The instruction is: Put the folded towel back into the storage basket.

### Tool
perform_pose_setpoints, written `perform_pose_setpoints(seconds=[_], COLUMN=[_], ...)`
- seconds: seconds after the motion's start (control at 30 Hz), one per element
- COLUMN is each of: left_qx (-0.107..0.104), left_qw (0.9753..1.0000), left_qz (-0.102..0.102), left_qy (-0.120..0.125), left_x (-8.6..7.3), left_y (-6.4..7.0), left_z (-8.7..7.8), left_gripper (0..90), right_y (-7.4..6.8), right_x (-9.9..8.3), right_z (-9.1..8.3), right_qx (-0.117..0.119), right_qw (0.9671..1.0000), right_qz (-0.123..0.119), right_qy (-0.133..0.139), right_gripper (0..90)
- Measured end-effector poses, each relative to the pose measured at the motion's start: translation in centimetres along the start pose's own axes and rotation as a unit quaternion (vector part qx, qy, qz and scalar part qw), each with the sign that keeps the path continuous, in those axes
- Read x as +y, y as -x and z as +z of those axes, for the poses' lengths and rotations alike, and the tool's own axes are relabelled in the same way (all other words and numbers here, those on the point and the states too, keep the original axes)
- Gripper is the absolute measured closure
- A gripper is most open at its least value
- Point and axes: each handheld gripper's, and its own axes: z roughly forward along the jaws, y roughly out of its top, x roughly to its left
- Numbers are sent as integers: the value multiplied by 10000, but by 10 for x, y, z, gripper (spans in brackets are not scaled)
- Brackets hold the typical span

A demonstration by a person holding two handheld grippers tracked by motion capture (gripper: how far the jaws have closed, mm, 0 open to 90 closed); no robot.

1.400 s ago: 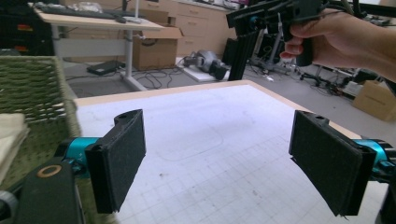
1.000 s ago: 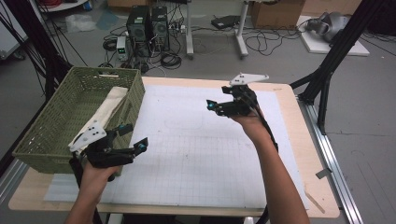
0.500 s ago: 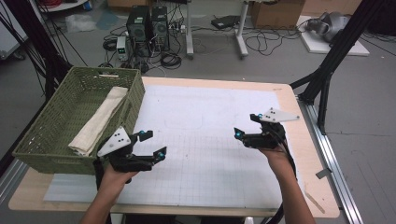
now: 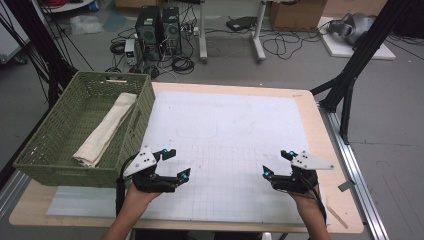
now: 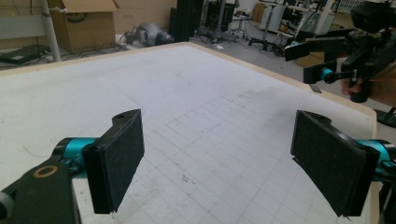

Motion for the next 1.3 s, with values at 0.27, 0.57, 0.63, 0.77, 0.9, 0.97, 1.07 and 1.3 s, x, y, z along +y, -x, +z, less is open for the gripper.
perform_pose_setpoints(seconds=[0.27, 0.57, 0.63, 0.77, 0.9, 0.97, 1.07, 1.3], left_qx=[38, 56, 71, 81, 88, 103, 138, 199], left_qw=[10000, 9999, 9999, 9999, 9999, 9998, 9998, 9997], left_qz=[60, 70, 67, 61, 84, 116, 116, 109], left_qy=[-68, -71, -84, -80, -58, -77, -92, -94], left_x=[-5, -9, -9, -9, -10, -10, -10, -10], left_y=[1, 0, 0, -1, -1, -1, -1, -3], left_z=[2, 2, 2, 1, 2, 2, 1, 1], left_gripper=[182, 183, 183, 187, 188, 188, 188, 189], right_y=[5, 11, 10, 8, 5, 5, 6, 7], right_x=[-14, -19, -19, -20, -19, -19, -19, -19], right_z=[-12, -16, -15, -13, -11, -11, -12, -14], right_qx=[-192, -316, -314, -287, -285, -297, -310, -356], right_qw=[9997, 9994, 9994, 9996, 9996, 9995, 9995, 9993], right_qz=[94, 133, 141, 66, -29, -54, -6, 9], right_qy=[95, 108, 86, 16, -20, -14, 27, 70], right_gripper=[160, 160, 160, 161, 160, 160, 161, 161])
